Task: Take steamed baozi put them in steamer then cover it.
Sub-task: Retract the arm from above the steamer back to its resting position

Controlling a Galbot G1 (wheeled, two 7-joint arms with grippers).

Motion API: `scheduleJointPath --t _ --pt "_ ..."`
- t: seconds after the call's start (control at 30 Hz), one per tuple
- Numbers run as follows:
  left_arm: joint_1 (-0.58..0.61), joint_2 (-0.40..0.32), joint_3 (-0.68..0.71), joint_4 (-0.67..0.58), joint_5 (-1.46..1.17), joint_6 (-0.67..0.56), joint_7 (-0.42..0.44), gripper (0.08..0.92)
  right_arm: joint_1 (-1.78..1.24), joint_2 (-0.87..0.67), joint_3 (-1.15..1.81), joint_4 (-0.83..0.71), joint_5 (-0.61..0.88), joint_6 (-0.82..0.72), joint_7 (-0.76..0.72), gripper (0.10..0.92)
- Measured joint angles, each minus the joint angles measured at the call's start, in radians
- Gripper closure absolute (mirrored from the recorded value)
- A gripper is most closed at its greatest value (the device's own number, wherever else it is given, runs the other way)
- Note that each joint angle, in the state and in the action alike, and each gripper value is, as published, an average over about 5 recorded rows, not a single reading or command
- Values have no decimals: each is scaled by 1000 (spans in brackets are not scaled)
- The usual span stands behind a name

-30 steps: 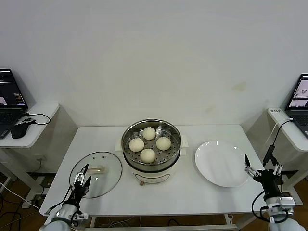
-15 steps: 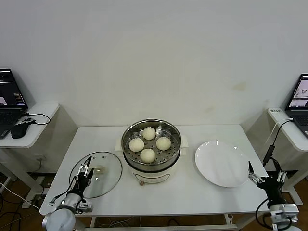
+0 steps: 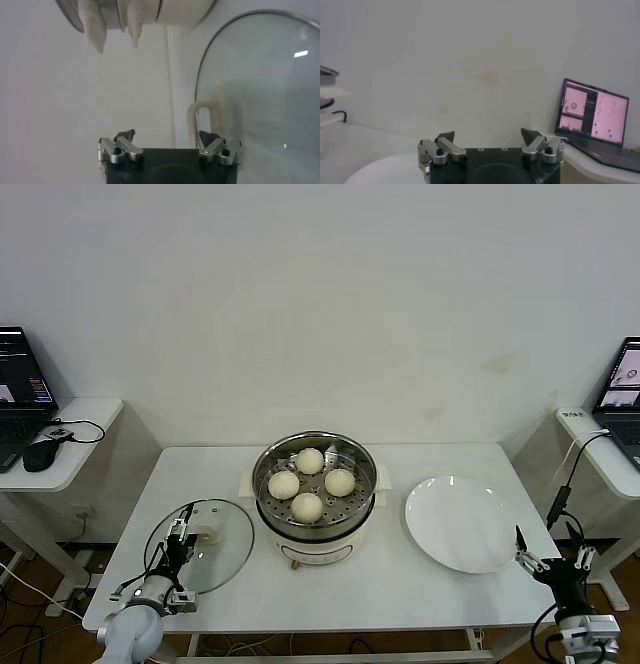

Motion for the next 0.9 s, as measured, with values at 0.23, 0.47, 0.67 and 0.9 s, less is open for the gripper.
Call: scheduleJointPath --t 0.23,0.47,0.67,0.9 --pt "-21 -7 10 35 -4 -1 -1 450 0 3 -7 -11 -8 3 -2 202" --pt "-30 -11 5 61 -13 -7 -22 649 5 3 -15 -16 -11 3 -4 203" --pt "-14 -4 -9 46 -36 -8 -54 820 8 3 -23 -18 -16 4 -8 203" --pt "34 18 -41 -46 -76 17 -60 871 8 1 -34 -19 -22 4 -8 202"
